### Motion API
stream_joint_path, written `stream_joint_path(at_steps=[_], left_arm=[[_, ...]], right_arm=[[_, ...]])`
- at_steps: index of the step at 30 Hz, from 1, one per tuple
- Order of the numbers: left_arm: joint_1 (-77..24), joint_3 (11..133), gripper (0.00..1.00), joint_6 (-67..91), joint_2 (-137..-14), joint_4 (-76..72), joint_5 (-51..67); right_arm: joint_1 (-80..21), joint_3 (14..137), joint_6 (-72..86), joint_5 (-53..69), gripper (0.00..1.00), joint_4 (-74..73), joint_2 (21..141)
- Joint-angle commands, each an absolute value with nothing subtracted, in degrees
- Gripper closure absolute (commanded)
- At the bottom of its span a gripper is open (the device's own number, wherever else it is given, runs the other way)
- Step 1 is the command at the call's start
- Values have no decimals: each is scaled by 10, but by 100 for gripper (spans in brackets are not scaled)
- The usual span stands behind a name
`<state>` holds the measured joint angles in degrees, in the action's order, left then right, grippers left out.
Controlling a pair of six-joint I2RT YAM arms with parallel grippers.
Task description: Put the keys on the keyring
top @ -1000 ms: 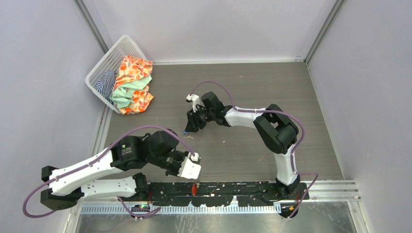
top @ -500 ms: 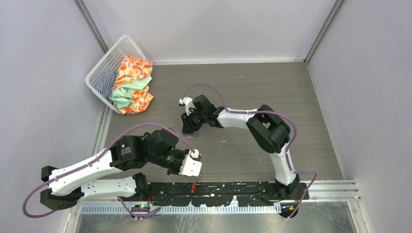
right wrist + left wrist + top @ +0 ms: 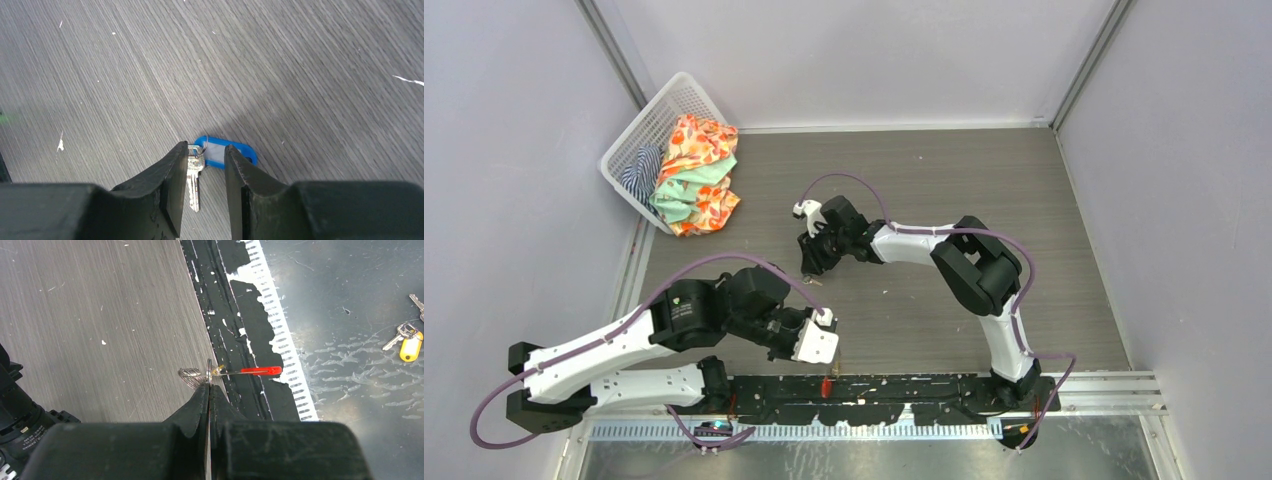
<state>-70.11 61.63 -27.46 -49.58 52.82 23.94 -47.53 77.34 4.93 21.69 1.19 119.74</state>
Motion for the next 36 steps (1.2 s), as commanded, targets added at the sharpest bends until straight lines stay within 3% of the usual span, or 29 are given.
stream_joint_path(at_steps=[1, 17, 20, 25, 36], left_arm=[[-700, 640, 100, -282, -486, 495, 249], [-693, 639, 100, -276, -483, 490, 246], [-692, 639, 100, -278, -482, 490, 246], [-690, 637, 100, -278, -480, 496, 246], [-684, 634, 100, -274, -474, 494, 246]], right_arm=[[-480, 786, 57, 222, 63, 25, 1194], [-484, 798, 53, 209, 69, 21, 1214], [-484, 799, 53, 211, 75, 22, 1214], [-483, 796, 57, 243, 98, 40, 1203], [-449, 715, 41, 316, 99, 111, 1081]])
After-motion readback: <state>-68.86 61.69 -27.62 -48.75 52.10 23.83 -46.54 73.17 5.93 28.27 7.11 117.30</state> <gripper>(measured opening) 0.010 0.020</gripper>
